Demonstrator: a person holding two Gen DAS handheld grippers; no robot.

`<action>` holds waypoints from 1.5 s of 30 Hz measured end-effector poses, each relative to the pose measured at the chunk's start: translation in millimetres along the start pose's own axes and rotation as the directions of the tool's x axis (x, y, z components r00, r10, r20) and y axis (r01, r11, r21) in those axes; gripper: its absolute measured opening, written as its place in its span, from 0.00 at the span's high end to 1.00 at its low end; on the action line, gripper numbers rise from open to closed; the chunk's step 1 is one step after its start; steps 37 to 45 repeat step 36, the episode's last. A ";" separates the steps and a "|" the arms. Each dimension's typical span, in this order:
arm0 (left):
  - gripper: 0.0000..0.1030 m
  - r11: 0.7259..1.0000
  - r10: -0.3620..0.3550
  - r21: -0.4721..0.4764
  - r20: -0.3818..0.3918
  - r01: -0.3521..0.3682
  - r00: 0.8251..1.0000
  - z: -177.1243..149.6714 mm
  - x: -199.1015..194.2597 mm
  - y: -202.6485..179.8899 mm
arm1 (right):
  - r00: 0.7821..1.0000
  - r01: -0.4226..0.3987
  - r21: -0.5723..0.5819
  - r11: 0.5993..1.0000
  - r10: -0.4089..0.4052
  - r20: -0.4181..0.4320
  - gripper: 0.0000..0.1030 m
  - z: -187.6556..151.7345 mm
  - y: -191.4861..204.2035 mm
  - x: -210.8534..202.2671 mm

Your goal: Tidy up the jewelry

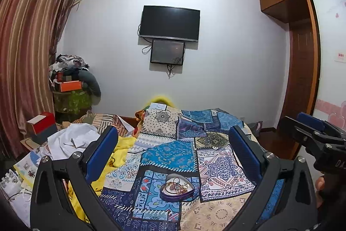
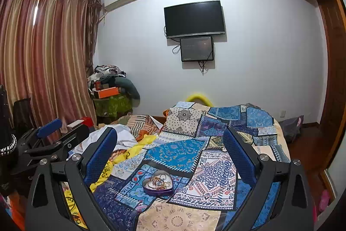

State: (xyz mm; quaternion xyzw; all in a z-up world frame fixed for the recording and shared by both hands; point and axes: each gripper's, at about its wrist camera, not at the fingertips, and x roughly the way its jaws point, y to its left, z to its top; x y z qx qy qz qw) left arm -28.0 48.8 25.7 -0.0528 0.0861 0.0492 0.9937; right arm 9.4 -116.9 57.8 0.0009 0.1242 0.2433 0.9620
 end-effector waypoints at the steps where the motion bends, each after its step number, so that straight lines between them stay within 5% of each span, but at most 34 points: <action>1: 0.01 1.000 -0.001 0.002 0.002 0.001 1.000 0.0 -0.7 -0.2 | 1.000 0.000 0.000 1.000 0.000 0.000 0.05 -0.5 0.6 -0.2; 45: 0.01 1.000 -0.015 0.012 -0.010 0.016 1.000 -1.3 3.6 3.3 | 1.000 0.003 -0.001 1.000 -0.003 -0.015 0.05 -1.9 1.0 4.7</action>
